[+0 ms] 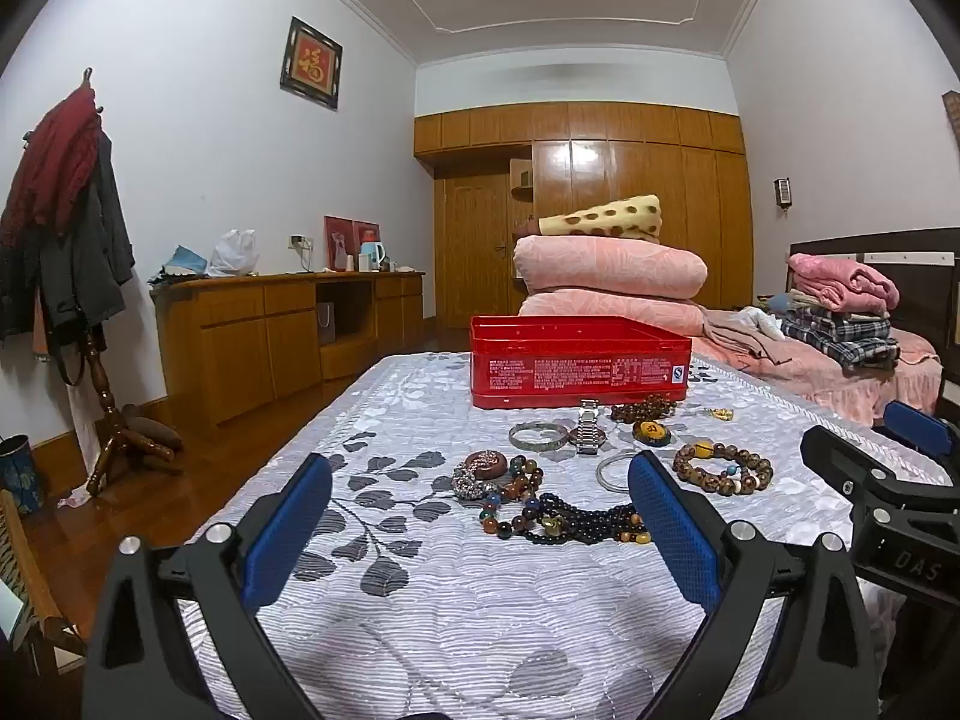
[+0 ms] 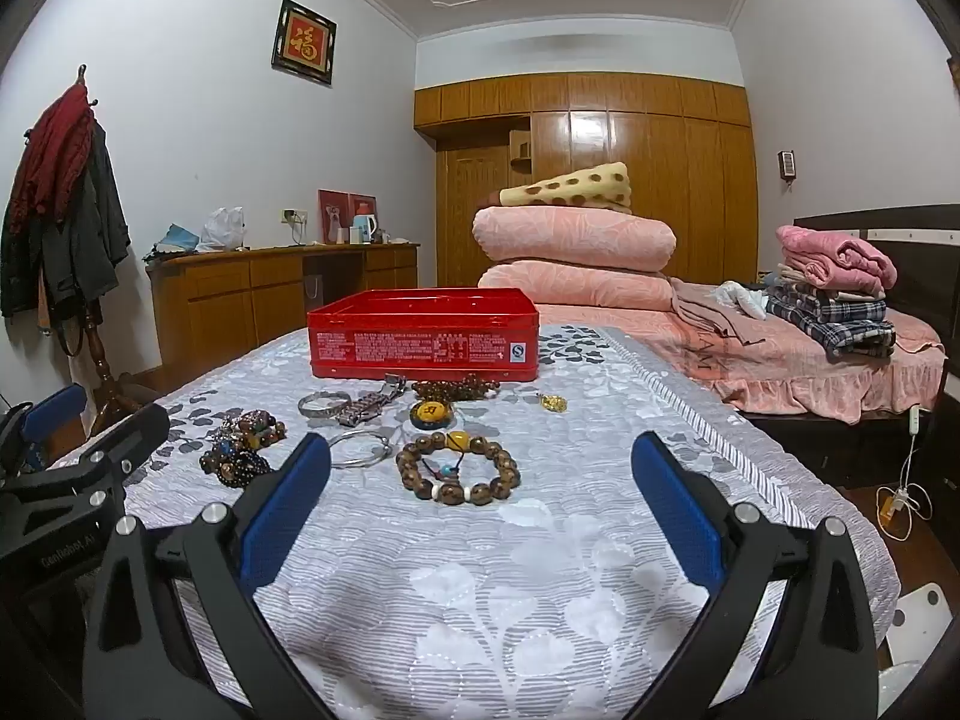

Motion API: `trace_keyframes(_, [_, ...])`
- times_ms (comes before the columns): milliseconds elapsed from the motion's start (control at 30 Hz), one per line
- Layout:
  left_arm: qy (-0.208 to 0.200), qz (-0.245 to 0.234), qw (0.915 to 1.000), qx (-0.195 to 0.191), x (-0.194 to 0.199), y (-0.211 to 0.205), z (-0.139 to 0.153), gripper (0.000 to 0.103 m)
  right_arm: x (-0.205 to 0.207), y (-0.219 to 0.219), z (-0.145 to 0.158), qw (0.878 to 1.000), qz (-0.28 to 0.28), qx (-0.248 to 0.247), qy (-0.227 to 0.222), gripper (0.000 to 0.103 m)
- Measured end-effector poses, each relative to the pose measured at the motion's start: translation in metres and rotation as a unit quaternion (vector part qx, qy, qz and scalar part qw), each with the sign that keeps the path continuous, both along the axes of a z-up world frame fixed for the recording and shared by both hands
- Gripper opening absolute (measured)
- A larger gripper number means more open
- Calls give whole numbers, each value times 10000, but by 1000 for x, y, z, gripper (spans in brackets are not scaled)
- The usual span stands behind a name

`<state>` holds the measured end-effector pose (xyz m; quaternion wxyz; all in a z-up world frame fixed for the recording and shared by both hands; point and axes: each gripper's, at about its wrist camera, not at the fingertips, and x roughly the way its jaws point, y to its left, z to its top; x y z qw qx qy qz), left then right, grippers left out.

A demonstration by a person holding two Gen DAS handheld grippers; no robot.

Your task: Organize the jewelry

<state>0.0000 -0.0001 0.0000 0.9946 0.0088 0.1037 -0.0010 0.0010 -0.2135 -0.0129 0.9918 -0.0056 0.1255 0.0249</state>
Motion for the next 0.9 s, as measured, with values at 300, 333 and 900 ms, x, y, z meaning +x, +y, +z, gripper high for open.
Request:
trace_keyframes(300, [-11,3,10000,0,0,0,1,97,-1,0,0,10000,0,5,-46,97])
trace_keyframes(333, [-11,1,10000,2,0,0,1,97,-1,0,0,10000,-1,6,-47,97])
trace_keyframes(900, [-6,3,10000,-15,0,0,0,97,-2,0,1,10000,2,5,-60,97])
